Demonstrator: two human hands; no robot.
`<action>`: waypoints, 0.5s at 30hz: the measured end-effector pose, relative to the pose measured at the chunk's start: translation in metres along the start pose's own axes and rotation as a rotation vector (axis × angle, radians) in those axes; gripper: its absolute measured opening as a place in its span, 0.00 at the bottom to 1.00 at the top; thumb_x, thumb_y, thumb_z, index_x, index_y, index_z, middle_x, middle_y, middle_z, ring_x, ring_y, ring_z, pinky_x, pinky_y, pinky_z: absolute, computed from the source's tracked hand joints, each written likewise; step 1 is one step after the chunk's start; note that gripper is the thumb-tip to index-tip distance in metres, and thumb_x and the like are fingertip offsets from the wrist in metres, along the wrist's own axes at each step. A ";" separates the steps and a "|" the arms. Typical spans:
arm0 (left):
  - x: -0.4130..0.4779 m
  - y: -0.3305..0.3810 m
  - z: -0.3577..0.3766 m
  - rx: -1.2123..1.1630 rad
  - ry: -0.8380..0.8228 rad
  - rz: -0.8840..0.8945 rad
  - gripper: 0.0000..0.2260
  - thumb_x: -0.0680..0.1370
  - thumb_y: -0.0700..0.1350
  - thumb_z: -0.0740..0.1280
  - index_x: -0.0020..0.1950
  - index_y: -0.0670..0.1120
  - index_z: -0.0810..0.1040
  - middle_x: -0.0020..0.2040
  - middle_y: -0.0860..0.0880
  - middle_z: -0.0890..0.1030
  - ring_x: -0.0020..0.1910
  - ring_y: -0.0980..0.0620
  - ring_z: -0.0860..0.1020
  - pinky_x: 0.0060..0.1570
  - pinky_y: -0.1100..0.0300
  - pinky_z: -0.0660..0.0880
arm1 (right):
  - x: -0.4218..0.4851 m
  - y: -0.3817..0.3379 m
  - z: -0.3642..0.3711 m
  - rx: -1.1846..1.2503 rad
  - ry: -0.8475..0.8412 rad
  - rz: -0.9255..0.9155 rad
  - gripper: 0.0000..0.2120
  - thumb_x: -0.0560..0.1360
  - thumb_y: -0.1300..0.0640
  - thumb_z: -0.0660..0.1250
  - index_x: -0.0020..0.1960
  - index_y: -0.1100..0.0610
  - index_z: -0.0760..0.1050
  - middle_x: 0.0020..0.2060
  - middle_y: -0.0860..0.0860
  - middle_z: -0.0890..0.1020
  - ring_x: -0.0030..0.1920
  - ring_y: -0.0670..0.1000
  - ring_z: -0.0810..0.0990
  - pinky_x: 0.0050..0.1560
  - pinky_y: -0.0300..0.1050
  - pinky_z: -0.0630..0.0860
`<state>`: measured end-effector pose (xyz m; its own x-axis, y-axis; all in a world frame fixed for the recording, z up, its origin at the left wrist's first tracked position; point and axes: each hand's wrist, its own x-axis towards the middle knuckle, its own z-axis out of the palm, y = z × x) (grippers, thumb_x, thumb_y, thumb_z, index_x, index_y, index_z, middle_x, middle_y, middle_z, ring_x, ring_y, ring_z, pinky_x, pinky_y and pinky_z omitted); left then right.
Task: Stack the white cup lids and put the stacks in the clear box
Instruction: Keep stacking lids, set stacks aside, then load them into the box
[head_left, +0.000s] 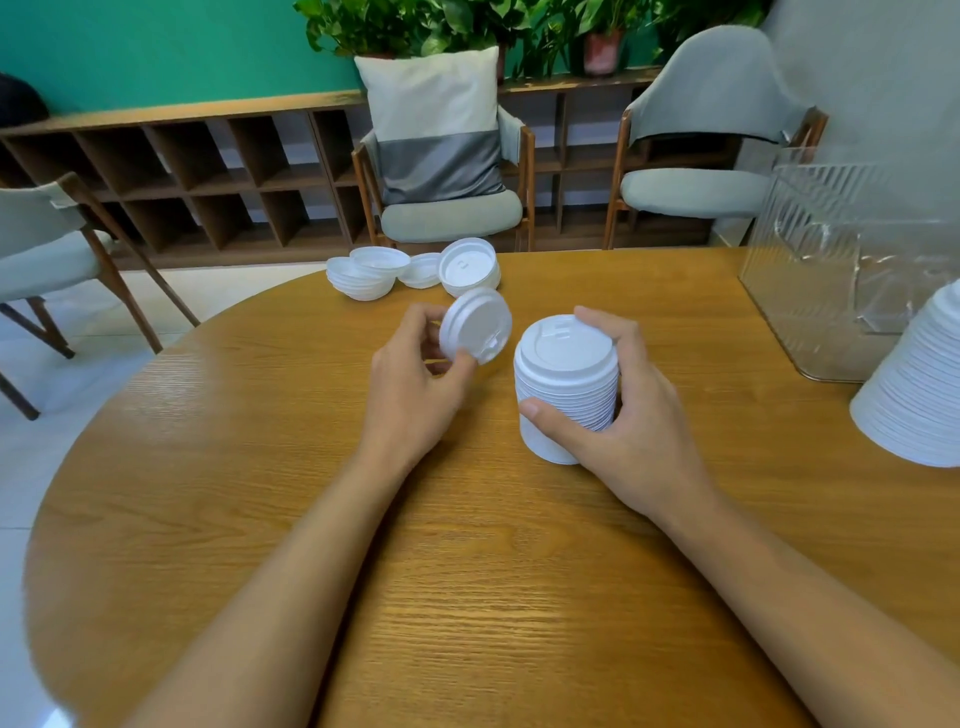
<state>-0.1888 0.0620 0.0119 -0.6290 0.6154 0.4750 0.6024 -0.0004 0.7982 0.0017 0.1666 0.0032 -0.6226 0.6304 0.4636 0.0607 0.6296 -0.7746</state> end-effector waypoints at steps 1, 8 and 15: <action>0.000 0.004 -0.001 -0.087 -0.009 -0.046 0.11 0.78 0.37 0.70 0.58 0.47 0.79 0.50 0.54 0.84 0.49 0.53 0.82 0.49 0.58 0.80 | 0.000 0.000 0.000 0.004 0.005 0.000 0.39 0.67 0.34 0.77 0.73 0.41 0.65 0.65 0.36 0.74 0.66 0.35 0.72 0.60 0.24 0.67; 0.005 0.021 -0.010 -0.512 -0.095 -0.256 0.20 0.81 0.32 0.57 0.67 0.46 0.81 0.61 0.52 0.85 0.61 0.51 0.82 0.54 0.55 0.80 | -0.001 -0.001 0.001 0.038 0.033 -0.024 0.37 0.70 0.35 0.77 0.73 0.45 0.69 0.67 0.40 0.75 0.68 0.39 0.73 0.63 0.29 0.70; 0.004 0.024 -0.009 -0.656 -0.203 -0.210 0.19 0.83 0.36 0.66 0.74 0.45 0.76 0.62 0.42 0.83 0.60 0.46 0.81 0.59 0.55 0.79 | -0.004 -0.006 0.003 0.104 -0.048 -0.061 0.40 0.71 0.41 0.79 0.77 0.42 0.64 0.64 0.38 0.77 0.66 0.43 0.77 0.63 0.43 0.77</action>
<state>-0.1813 0.0570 0.0364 -0.5571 0.7888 0.2596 0.0193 -0.3003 0.9537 0.0011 0.1587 0.0048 -0.6596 0.5680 0.4923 -0.0581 0.6144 -0.7868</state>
